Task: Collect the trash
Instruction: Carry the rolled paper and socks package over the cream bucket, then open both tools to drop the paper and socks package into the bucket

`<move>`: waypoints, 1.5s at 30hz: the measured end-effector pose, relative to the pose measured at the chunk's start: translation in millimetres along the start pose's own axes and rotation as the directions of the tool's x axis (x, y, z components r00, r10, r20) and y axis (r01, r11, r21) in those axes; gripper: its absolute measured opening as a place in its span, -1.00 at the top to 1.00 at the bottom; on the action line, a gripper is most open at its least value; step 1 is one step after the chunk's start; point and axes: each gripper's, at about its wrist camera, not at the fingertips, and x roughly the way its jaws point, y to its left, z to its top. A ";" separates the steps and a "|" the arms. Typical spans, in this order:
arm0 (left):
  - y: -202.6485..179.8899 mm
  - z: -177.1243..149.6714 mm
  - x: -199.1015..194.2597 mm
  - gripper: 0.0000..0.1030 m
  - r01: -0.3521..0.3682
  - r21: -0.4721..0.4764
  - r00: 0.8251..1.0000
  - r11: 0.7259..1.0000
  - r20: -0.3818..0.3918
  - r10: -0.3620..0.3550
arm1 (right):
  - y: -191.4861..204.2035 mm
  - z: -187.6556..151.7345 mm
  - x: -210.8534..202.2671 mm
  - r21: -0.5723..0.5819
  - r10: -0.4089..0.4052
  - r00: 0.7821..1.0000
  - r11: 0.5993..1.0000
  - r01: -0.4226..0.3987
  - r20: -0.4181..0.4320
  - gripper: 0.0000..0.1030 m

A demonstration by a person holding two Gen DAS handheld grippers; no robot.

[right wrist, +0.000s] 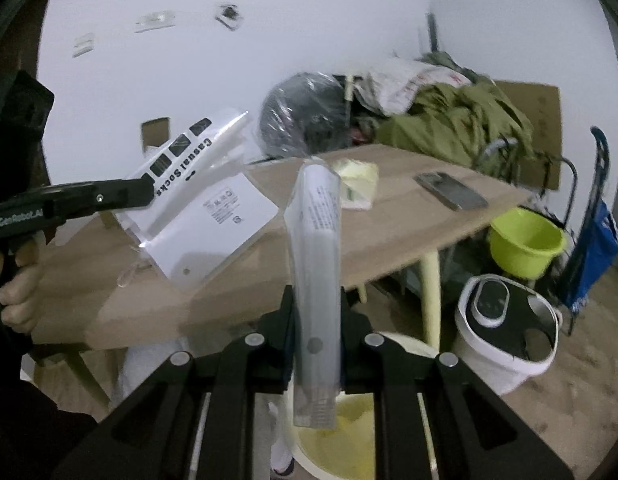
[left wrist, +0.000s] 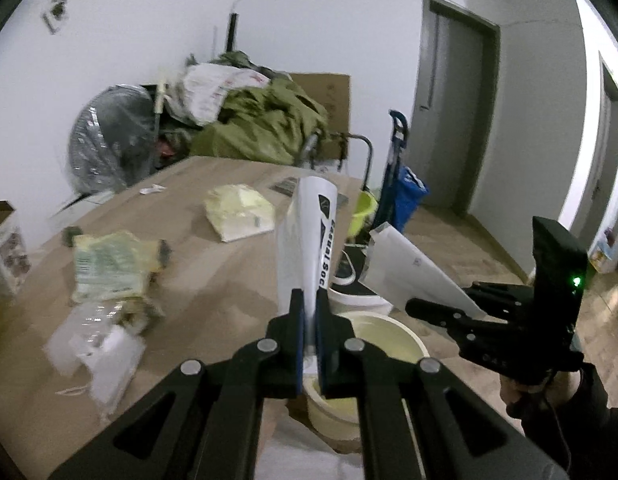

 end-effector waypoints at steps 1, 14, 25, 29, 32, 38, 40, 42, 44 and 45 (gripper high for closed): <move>-3.3 -0.9 4.7 0.92 0.012 0.006 1.000 1.000 -0.009 -0.012 | -3.7 -3.3 0.2 0.007 -0.008 1.000 1.000 0.008 -0.007 0.71; -39.6 -17.8 82.8 0.92 0.135 0.055 0.975 0.989 -0.183 -0.123 | -58.1 -46.6 21.7 0.134 -0.108 0.984 0.983 0.127 -0.139 0.17; -50.5 -28.8 131.8 0.91 0.189 0.060 0.944 0.980 -0.285 -0.165 | -80.6 -53.7 37.8 0.179 -0.127 0.975 0.971 0.160 -0.181 0.11; -51.3 -33.6 142.0 0.91 0.195 0.054 0.934 0.979 -0.313 -0.169 | -84.1 -53.7 40.1 0.190 -0.129 0.975 0.968 0.163 -0.182 0.06; -51.8 -37.2 152.1 0.90 0.198 0.045 0.926 0.979 -0.337 -0.172 | -86.4 -52.7 39.9 0.194 -0.135 0.974 0.966 0.169 -0.180 0.04; -50.3 -42.9 161.3 0.66 0.200 0.016 0.911 0.980 -0.370 -0.180 | -88.2 -51.3 37.5 0.204 -0.154 0.973 0.961 0.189 -0.174 0.03; -51.3 -43.9 161.8 0.52 0.209 0.010 0.907 0.978 -0.375 -0.190 | -88.1 -50.8 36.6 0.204 -0.161 0.971 0.959 0.196 -0.174 0.02; -52.6 -44.0 162.5 0.47 0.214 0.012 0.905 0.977 -0.380 -0.193 | -87.1 -50.2 36.1 0.202 -0.166 0.971 0.959 0.200 -0.175 0.02; -53.1 -44.2 162.0 0.39 0.216 0.013 0.904 0.976 -0.379 -0.195 | -85.2 -48.8 35.1 0.200 -0.170 0.970 0.958 0.204 -0.174 0.01; -53.8 -43.7 161.2 0.37 0.218 0.014 0.905 0.976 -0.377 -0.197 | -84.9 -48.8 34.6 0.199 -0.171 0.970 0.958 0.205 -0.174 0.01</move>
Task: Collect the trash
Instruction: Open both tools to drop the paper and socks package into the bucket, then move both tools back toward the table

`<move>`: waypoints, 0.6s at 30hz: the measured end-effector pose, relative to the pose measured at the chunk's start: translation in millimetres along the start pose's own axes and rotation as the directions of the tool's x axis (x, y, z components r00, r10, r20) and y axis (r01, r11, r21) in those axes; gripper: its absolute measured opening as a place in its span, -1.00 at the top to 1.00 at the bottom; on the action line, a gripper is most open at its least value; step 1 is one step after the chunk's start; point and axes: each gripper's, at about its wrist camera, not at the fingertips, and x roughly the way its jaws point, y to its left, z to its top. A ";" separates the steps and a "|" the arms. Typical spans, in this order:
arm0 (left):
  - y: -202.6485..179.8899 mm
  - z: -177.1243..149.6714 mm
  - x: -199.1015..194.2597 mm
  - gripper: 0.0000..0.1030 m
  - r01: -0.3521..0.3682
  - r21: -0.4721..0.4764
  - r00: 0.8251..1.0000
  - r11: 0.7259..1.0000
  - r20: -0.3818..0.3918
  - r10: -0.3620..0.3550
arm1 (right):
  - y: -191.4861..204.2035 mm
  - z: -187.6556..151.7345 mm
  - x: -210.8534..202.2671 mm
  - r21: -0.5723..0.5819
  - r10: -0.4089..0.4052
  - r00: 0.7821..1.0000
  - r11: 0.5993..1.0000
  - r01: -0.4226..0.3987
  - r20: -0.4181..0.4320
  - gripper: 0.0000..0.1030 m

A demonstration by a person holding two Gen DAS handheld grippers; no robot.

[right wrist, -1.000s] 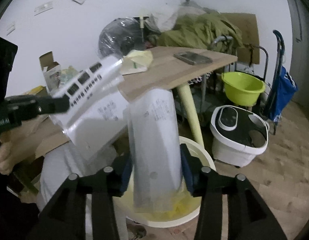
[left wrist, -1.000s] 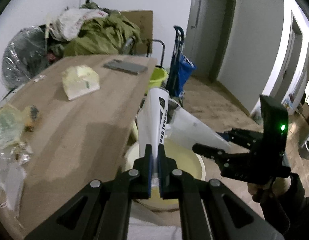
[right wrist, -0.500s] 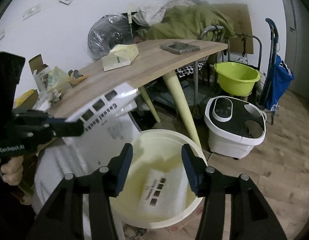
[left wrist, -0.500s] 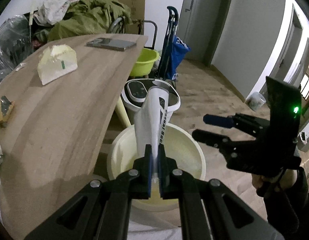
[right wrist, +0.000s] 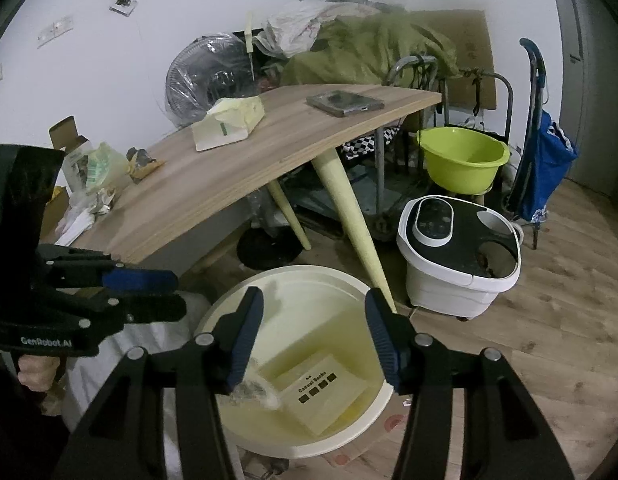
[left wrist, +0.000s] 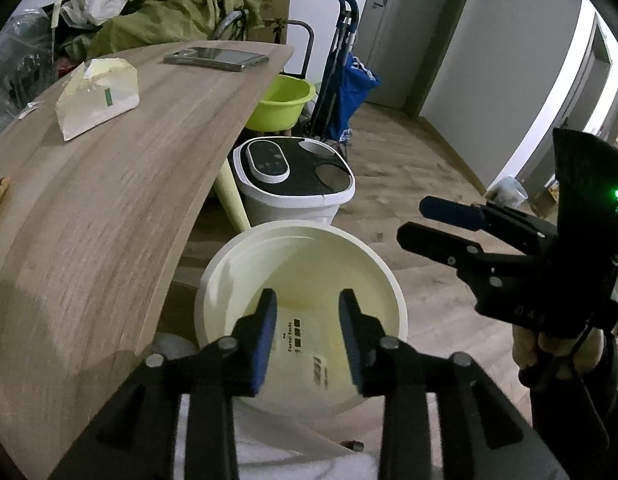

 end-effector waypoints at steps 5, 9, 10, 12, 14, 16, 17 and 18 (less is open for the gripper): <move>-1.3 -2.5 -9.3 0.31 -0.004 0.002 1.000 1.000 0.027 0.004 | 5.9 1.7 -2.6 -0.015 -0.003 1.000 1.000 0.003 0.001 0.01; 1.6 -2.4 -18.9 0.29 -0.005 -0.001 0.999 1.000 0.052 0.006 | 11.8 4.2 -5.0 -0.029 -0.002 1.000 1.000 0.002 0.003 0.01; 2.8 -2.7 -21.9 0.29 -0.007 -0.002 0.998 1.000 0.060 0.007 | 13.2 4.8 -5.7 -0.034 -0.001 1.000 0.999 0.001 0.003 0.01; 5.8 -2.8 -26.5 0.28 -0.012 -0.005 0.997 1.000 0.071 0.012 | 18.9 6.5 -6.5 -0.045 -0.001 1.000 0.999 0.001 0.004 0.01; 7.9 -3.7 -31.0 0.28 -0.018 -0.008 0.997 1.000 0.080 0.019 | 23.2 8.6 -7.0 -0.053 -0.001 1.000 0.999 0.001 0.005 0.01; 11.3 -6.1 -37.2 0.28 -0.026 -0.012 0.996 1.000 0.091 0.027 | 26.6 10.5 -7.1 -0.061 0.000 1.000 0.998 0.001 0.005 0.01; 12.6 -6.6 -39.9 0.28 -0.029 -0.015 0.995 0.999 0.096 0.030 | 29.0 11.5 -7.2 -0.064 0.000 1.000 0.998 0.000 0.005 0.01; 14.2 -7.9 -42.8 0.28 -0.031 -0.017 0.994 0.999 0.100 0.032 | 32.6 12.5 -7.8 -0.070 0.002 1.000 0.998 -0.002 0.006 0.01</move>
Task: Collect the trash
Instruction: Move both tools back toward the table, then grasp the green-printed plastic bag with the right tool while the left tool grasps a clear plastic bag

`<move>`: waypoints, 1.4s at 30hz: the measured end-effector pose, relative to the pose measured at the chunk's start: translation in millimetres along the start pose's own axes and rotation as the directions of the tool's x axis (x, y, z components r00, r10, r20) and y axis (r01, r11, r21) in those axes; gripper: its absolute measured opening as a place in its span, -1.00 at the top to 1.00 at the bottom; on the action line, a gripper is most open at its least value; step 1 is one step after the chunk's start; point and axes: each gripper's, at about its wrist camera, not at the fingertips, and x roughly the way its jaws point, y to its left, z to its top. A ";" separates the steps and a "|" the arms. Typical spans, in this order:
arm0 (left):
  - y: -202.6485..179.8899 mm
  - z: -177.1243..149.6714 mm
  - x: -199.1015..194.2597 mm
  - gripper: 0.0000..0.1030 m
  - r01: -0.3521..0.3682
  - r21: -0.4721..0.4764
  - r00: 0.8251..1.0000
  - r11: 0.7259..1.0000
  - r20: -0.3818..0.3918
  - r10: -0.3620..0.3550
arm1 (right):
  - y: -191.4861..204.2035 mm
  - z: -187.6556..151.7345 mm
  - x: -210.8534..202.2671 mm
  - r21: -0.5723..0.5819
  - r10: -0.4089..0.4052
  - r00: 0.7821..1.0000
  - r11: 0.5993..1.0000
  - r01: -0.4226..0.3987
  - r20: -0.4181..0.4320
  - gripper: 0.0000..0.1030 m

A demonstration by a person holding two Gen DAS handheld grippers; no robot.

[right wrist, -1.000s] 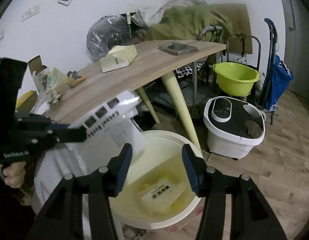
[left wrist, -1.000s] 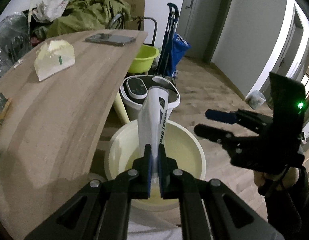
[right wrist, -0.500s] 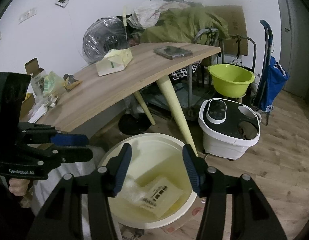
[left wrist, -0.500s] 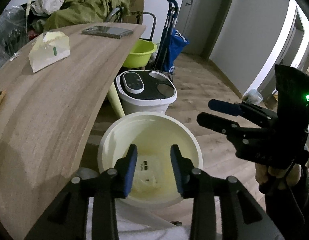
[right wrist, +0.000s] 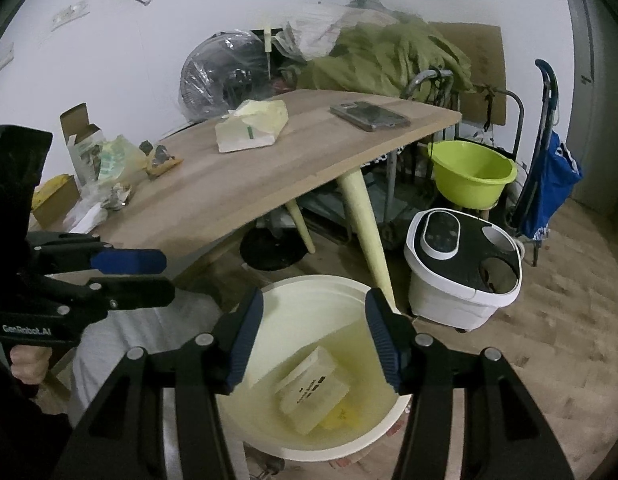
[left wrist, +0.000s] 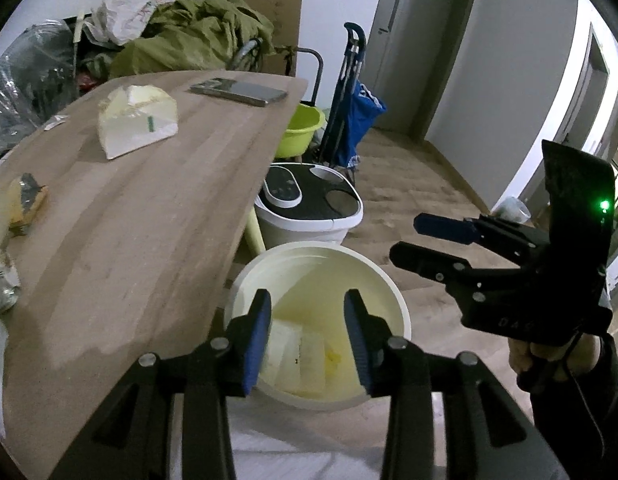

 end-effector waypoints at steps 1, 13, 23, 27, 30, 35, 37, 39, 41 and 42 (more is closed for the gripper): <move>1.5 -0.9 -3.1 0.28 -0.003 -0.003 1.000 1.000 0.005 0.003 | 2.7 1.0 -0.6 -0.006 0.004 1.000 1.000 -0.004 0.001 0.01; 22.6 -13.9 -43.9 0.27 -0.078 -0.074 0.994 0.994 0.072 0.083 | 33.8 21.4 0.3 -0.087 0.061 0.998 0.994 -0.059 0.012 0.01; 51.1 -28.9 -70.1 0.27 -0.143 -0.155 0.983 0.978 0.093 0.158 | 67.0 39.5 11.5 -0.154 0.133 0.991 0.980 -0.129 0.012 -0.07; 63.6 -37.4 -81.5 0.27 -0.174 -0.192 0.976 0.966 0.099 0.195 | 82.6 46.8 20.7 -0.183 0.165 0.986 0.970 -0.162 0.003 -0.07; 73.6 -43.1 -89.4 0.27 -0.199 -0.222 0.969 0.954 0.099 0.225 | 96.3 52.5 29.7 -0.204 0.194 0.981 0.960 -0.191 -0.007 -0.08; 92.1 -55.4 -104.7 0.27 -0.235 -0.271 0.957 0.933 0.104 0.271 | 117.5 58.1 41.6 -0.239 0.235 0.972 0.942 -0.235 -0.027 -0.08; 97.3 -59.0 -110.9 0.27 -0.249 -0.289 0.951 0.924 0.107 0.290 | 127.3 61.3 46.7 -0.254 0.252 0.967 0.934 -0.252 -0.034 -0.08; 103.3 -62.5 -116.3 0.27 -0.263 -0.307 0.946 0.915 0.107 0.307 | 137.1 65.2 52.1 -0.266 0.268 0.963 0.926 -0.269 -0.042 -0.08; 108.3 -67.7 -122.7 0.27 -0.273 -0.323 0.940 0.906 0.109 0.322 | 144.9 68.1 56.5 -0.276 0.278 0.959 0.919 -0.280 -0.048 -0.08; 111.2 -69.4 -125.9 0.27 -0.280 -0.331 0.938 0.901 0.106 0.331 | 149.7 70.6 59.5 -0.282 0.286 0.957 0.915 -0.289 -0.053 -0.08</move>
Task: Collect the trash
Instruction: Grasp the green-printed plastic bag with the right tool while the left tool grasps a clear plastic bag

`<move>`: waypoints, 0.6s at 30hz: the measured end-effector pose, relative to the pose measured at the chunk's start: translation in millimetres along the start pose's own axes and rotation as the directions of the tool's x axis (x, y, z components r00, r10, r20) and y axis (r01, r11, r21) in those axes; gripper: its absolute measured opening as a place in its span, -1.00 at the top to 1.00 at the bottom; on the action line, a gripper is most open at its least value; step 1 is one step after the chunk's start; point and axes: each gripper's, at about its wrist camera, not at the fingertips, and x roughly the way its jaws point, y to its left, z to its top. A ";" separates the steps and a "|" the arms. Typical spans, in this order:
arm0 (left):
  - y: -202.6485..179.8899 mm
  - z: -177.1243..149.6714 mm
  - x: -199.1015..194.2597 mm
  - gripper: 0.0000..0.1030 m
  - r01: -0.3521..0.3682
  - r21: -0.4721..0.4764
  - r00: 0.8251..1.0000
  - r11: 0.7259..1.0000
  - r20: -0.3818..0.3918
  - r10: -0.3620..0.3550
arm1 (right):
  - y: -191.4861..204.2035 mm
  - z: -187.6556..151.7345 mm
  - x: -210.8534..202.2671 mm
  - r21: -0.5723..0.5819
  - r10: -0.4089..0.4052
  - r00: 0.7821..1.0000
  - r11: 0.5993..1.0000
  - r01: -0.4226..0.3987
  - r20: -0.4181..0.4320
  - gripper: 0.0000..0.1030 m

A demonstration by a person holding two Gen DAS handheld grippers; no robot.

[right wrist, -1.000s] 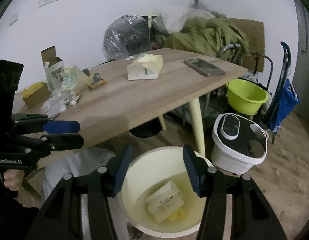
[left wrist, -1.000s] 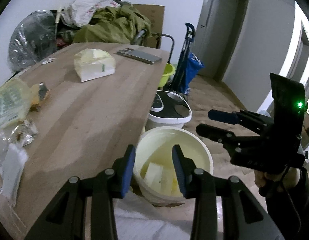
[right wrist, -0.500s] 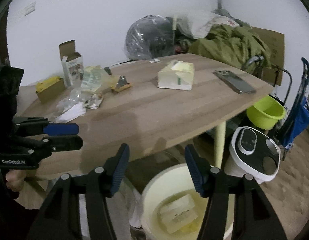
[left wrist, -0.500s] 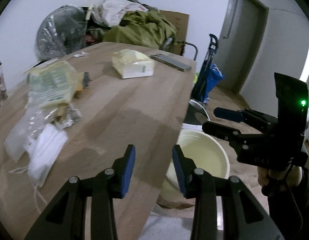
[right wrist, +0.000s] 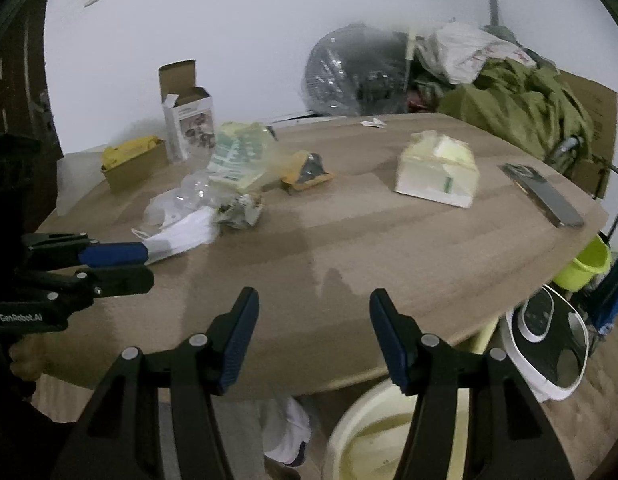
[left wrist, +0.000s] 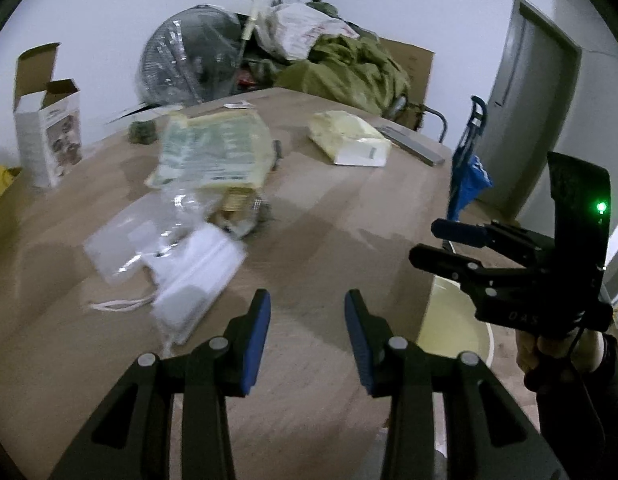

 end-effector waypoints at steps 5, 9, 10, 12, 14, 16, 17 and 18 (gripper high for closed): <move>15.2 3.8 -6.9 0.26 -0.035 -0.031 0.999 0.999 0.006 0.035 | 12.3 16.3 14.7 -0.032 0.037 0.999 0.999 -0.037 -0.005 -0.08; 25.2 7.4 -9.8 0.26 -0.063 -0.054 0.998 0.997 0.003 0.063 | 18.5 29.5 26.6 -0.043 0.064 0.998 0.997 -0.064 -0.005 -0.08; 28.7 8.8 -10.3 0.26 -0.070 -0.060 0.998 0.996 0.001 0.070 | 20.6 32.7 30.2 -0.047 0.069 0.998 0.997 -0.069 -0.007 -0.08; 35.2 11.9 -10.6 0.26 -0.081 -0.069 0.997 0.994 0.000 0.081 | 24.2 39.9 38.0 -0.056 0.078 0.997 0.995 -0.078 -0.012 -0.08; 41.6 14.3 -9.8 0.26 -0.091 -0.080 0.996 0.993 -0.004 0.091 | 26.4 45.8 43.9 -0.062 0.090 0.996 0.994 -0.090 -0.013 -0.08; 45.4 16.3 -8.5 0.26 -0.098 -0.088 0.995 0.991 -0.006 0.098 | 28.4 51.6 50.3 -0.067 0.099 0.995 0.993 -0.100 -0.016 -0.08; 47.8 17.8 -7.8 0.26 -0.102 -0.092 0.995 0.990 -0.007 0.102 | 29.0 55.2 53.8 -0.069 0.105 0.994 0.992 -0.106 -0.018 -0.08; 50.4 19.8 -6.4 0.26 -0.107 -0.097 0.994 0.990 -0.008 0.106 | 29.7 57.1 56.4 -0.070 0.108 0.994 0.992 -0.109 -0.019 -0.08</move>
